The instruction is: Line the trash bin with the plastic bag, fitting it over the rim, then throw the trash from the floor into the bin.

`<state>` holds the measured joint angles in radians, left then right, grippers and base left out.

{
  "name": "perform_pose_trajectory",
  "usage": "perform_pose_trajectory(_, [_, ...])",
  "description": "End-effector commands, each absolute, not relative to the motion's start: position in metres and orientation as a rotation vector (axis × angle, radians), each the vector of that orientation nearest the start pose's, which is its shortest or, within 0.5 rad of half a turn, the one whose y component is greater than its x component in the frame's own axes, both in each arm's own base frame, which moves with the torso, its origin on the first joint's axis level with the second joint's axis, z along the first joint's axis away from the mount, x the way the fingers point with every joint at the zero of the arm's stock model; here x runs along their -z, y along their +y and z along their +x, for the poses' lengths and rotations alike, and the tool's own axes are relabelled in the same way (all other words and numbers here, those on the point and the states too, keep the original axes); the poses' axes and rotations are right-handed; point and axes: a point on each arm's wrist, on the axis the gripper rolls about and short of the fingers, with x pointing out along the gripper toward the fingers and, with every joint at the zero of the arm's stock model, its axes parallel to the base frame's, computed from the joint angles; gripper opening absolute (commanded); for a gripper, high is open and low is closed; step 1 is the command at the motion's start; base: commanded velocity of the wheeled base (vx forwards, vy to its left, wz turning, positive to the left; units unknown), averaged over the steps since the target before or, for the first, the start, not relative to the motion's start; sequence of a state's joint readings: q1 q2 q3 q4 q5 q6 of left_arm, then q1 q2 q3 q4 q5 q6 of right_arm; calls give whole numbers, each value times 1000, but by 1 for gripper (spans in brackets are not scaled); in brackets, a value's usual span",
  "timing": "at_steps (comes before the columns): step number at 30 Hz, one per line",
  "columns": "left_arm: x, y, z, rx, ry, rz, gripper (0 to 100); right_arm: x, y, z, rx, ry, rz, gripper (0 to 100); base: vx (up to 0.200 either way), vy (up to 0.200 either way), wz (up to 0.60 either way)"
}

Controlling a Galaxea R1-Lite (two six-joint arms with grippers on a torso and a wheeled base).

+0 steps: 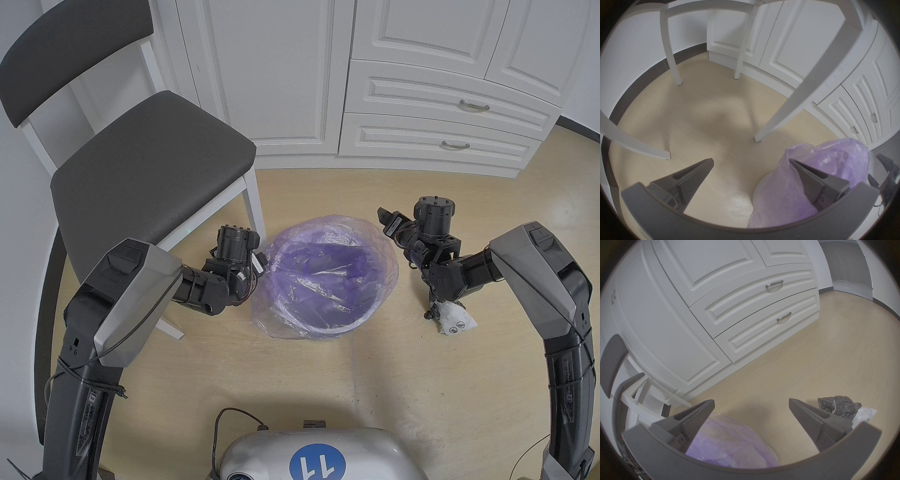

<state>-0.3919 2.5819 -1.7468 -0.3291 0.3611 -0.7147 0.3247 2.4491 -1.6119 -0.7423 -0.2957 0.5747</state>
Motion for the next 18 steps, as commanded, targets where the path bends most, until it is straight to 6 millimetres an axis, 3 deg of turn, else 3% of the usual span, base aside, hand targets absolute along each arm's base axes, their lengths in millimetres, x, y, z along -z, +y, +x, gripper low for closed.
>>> perform_pose_trajectory(1, [-24,-202,474,-119,478,-502,100,-117,151,474,-5,83,547,100,0,0,0])
perform_pose_trajectory(8, [-15,-221,465,-92,507,-482,100,-117,151,470,-29,107,536,100,0,0,0])
perform_pose_trajectory(18, [-17,-218,464,-131,507,-459,100,-117,146,467,-26,145,516,100,0,0,0])
